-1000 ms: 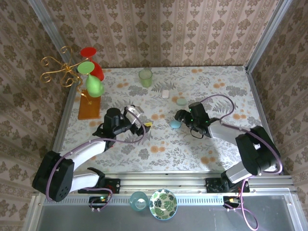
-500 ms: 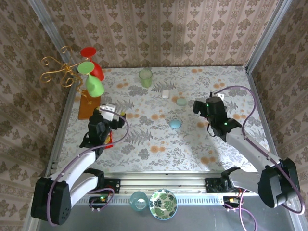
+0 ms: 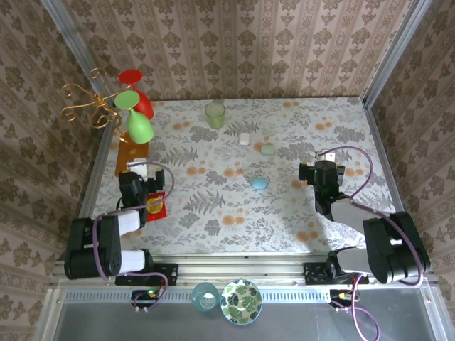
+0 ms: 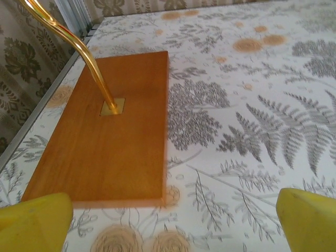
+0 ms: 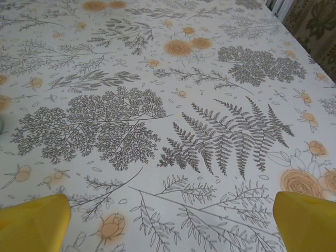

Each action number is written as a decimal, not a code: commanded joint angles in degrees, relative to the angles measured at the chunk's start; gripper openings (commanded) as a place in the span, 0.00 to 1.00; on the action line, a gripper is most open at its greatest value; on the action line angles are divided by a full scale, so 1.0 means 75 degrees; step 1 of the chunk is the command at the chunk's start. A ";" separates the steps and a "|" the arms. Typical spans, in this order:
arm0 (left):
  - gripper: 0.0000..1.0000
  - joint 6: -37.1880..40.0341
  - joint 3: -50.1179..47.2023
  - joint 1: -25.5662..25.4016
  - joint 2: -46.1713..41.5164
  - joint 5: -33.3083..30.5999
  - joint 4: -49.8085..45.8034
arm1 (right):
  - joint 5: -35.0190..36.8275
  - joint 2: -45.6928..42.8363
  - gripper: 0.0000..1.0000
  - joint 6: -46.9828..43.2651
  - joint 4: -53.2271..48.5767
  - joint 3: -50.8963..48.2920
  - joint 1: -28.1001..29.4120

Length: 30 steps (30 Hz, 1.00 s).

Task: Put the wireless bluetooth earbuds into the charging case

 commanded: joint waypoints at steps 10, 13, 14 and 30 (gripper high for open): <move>1.00 0.0150 0.1125 -0.0162 0.1370 0.0939 0.0360 | -0.2011 0.1557 1.00 -0.0146 0.2797 -0.0019 -0.1015; 1.00 0.0115 0.0992 -0.0288 0.1542 0.0424 0.0782 | -0.2017 0.1577 1.00 -0.0156 0.2841 -0.0040 -0.1015; 1.00 0.0131 0.1014 -0.0303 0.1569 0.0378 0.0781 | -0.2014 0.1582 1.00 -0.0150 0.2833 -0.0031 -0.1015; 1.00 0.0261 0.0979 -0.0450 0.1555 0.0241 0.0807 | -0.2010 0.1562 1.00 -0.0159 0.2800 -0.0027 -0.1015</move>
